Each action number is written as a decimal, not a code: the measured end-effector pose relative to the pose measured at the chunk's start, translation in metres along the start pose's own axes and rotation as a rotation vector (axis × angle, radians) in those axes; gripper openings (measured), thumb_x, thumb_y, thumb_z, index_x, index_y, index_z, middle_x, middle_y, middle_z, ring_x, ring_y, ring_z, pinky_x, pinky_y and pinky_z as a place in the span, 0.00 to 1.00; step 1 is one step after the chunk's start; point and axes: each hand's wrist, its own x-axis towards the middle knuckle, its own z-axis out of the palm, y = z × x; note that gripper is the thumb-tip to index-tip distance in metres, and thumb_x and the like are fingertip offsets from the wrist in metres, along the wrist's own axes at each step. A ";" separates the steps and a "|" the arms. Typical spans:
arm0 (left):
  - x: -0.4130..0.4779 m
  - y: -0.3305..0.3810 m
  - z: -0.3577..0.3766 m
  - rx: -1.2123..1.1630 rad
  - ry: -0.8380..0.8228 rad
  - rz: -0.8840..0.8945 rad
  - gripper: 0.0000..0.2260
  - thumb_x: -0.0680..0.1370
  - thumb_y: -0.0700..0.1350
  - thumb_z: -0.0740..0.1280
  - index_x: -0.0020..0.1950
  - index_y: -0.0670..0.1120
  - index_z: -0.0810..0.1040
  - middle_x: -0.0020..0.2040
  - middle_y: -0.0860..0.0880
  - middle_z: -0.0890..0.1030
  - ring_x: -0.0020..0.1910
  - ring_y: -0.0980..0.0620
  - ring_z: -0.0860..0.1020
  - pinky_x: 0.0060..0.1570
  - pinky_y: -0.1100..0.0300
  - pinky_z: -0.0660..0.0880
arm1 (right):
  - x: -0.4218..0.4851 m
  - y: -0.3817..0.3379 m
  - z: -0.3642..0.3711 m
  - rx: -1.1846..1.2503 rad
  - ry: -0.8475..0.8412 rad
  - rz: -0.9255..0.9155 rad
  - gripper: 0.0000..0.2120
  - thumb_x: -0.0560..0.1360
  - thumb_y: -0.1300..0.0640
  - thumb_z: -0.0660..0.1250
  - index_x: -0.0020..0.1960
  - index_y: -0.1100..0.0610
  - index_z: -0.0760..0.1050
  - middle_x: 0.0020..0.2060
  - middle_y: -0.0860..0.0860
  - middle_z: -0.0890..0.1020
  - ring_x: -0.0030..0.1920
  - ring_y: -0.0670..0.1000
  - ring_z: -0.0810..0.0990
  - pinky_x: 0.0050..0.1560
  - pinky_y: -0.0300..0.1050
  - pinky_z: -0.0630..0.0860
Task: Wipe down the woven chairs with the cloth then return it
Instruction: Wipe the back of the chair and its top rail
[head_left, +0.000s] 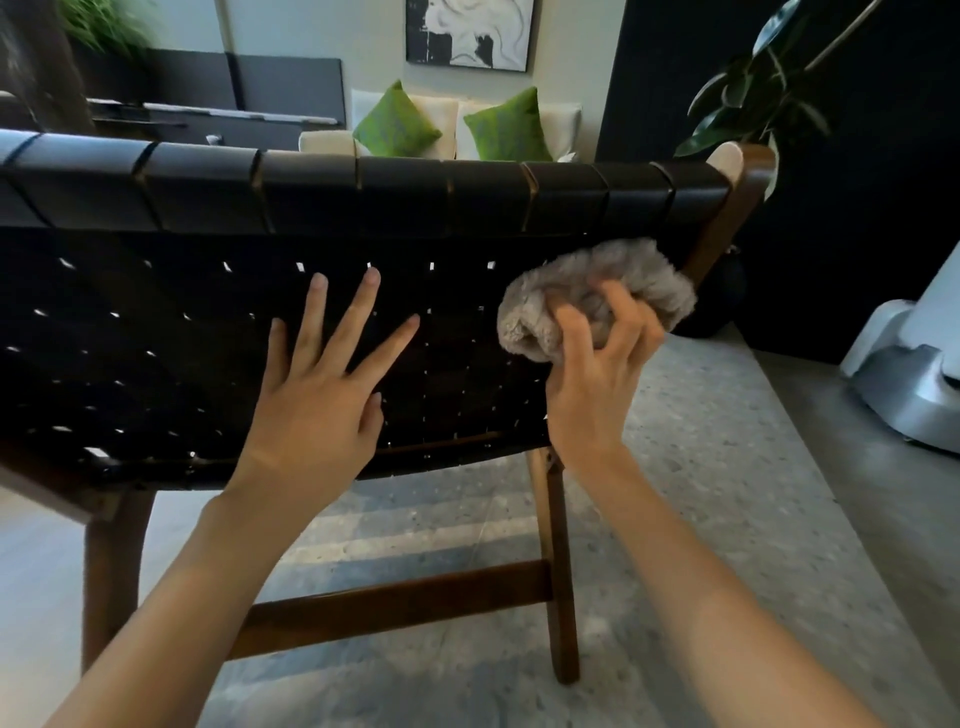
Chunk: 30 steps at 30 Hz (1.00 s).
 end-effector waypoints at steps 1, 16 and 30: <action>0.000 0.002 0.000 -0.004 0.009 0.000 0.35 0.77 0.43 0.64 0.75 0.60 0.45 0.77 0.51 0.36 0.75 0.43 0.33 0.71 0.39 0.43 | 0.008 0.001 0.000 -0.001 0.043 -0.011 0.15 0.76 0.65 0.62 0.58 0.51 0.68 0.62 0.53 0.62 0.62 0.58 0.61 0.62 0.51 0.69; -0.001 -0.001 0.012 0.084 0.015 -0.026 0.37 0.77 0.44 0.62 0.75 0.61 0.41 0.75 0.52 0.30 0.74 0.43 0.30 0.72 0.39 0.42 | -0.016 0.025 0.046 -0.050 -0.116 -0.036 0.24 0.73 0.68 0.56 0.64 0.49 0.67 0.70 0.55 0.59 0.67 0.68 0.54 0.65 0.55 0.60; 0.001 0.001 0.015 0.086 -0.028 -0.053 0.36 0.79 0.45 0.59 0.74 0.61 0.35 0.72 0.53 0.24 0.71 0.43 0.25 0.73 0.39 0.42 | -0.139 0.024 0.065 -0.218 -1.011 0.185 0.25 0.76 0.68 0.61 0.68 0.49 0.62 0.69 0.61 0.58 0.66 0.63 0.61 0.59 0.58 0.76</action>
